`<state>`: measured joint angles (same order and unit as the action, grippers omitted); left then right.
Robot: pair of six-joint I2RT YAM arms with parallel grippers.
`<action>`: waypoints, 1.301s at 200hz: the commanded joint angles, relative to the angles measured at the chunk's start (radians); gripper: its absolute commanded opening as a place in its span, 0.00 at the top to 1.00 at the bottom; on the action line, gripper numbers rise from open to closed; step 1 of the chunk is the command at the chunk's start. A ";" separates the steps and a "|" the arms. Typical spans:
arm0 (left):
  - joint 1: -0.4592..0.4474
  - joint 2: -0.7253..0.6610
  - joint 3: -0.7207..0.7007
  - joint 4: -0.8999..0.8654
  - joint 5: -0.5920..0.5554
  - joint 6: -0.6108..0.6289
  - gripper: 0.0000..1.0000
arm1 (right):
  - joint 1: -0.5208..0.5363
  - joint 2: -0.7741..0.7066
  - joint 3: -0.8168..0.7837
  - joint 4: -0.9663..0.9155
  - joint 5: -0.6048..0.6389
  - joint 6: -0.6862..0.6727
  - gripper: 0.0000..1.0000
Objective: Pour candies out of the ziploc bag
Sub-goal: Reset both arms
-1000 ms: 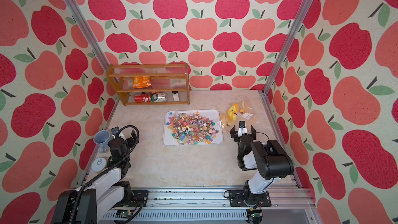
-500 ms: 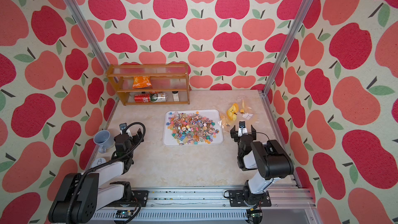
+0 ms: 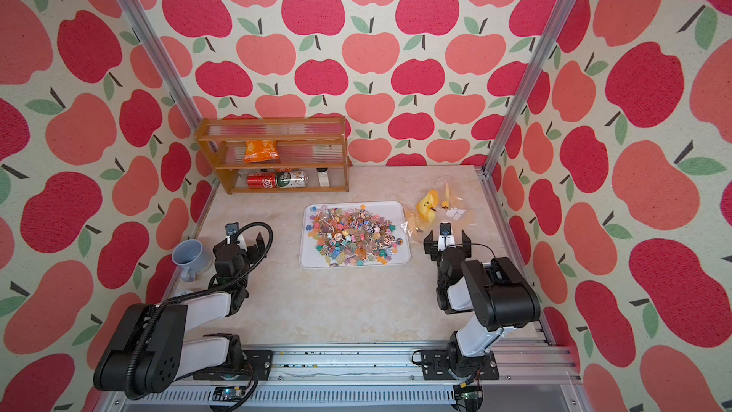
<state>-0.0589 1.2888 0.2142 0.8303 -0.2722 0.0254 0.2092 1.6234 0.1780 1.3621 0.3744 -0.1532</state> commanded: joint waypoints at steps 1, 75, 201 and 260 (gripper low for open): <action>-0.007 0.030 0.031 0.058 -0.010 0.045 0.01 | 0.007 0.008 0.011 0.022 -0.006 -0.006 0.01; 0.033 0.212 0.013 0.281 0.073 0.029 0.00 | 0.007 0.008 0.012 0.022 -0.006 -0.006 0.01; -0.053 0.263 -0.076 0.502 0.090 0.144 0.01 | 0.007 0.010 0.012 0.022 -0.006 -0.005 0.01; -0.036 0.261 -0.053 0.447 0.127 0.135 0.01 | 0.006 0.017 0.019 0.022 -0.003 -0.005 0.01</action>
<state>-0.1127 1.5448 0.1440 1.2690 -0.1814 0.1562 0.2092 1.6234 0.1780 1.3621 0.3744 -0.1532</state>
